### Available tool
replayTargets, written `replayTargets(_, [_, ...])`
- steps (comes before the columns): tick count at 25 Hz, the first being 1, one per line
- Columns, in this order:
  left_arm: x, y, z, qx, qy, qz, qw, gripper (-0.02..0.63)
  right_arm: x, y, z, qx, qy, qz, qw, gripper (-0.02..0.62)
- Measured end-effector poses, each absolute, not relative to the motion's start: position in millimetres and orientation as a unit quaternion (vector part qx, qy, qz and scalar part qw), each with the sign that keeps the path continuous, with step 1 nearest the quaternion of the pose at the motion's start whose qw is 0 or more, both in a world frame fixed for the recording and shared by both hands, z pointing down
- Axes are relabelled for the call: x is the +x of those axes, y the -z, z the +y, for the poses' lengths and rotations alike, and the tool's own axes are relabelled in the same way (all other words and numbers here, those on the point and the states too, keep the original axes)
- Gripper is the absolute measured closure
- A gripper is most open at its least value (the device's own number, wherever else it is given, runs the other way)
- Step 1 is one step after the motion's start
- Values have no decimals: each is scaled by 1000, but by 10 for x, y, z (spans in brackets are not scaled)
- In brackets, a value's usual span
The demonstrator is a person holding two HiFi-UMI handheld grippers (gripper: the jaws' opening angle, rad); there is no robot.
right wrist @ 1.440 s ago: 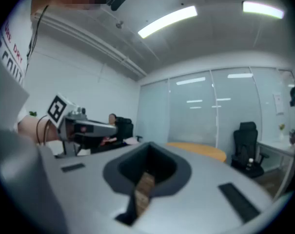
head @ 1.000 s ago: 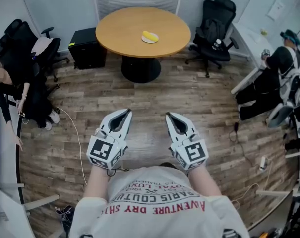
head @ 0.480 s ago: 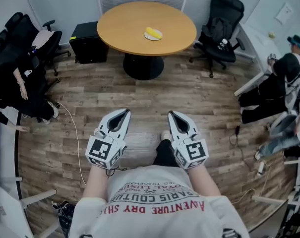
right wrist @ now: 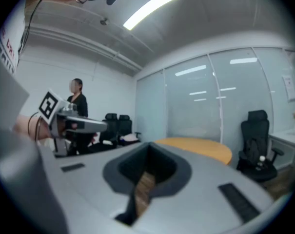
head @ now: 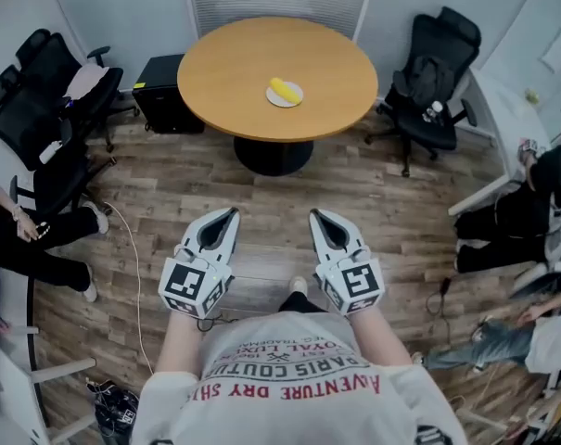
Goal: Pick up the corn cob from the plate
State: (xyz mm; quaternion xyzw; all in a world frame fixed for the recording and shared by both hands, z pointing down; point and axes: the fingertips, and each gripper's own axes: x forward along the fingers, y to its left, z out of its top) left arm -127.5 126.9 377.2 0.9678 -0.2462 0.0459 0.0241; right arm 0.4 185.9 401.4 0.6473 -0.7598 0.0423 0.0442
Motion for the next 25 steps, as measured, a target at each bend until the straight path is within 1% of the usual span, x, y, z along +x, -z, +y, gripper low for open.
replayTargets(6, [-324,-3772,782,964,-44,-260,30,571,975,-3997,1298,634,-37,-770,57,569])
replayTargets(12, [201,-3962,427,959,-54,-275,48,571,1596,-4098,895,627,-40,-775,70,569])
replayTargets(18, [383,-4080,-59,955,-68,-285,53,571,1868,-4193,413,630,-60,-771,67,569])
replayTargets(25, [614,-4228,-912,957,-69,-277,59,571,2036,-4369,-402,627,-63,-772,83,569])
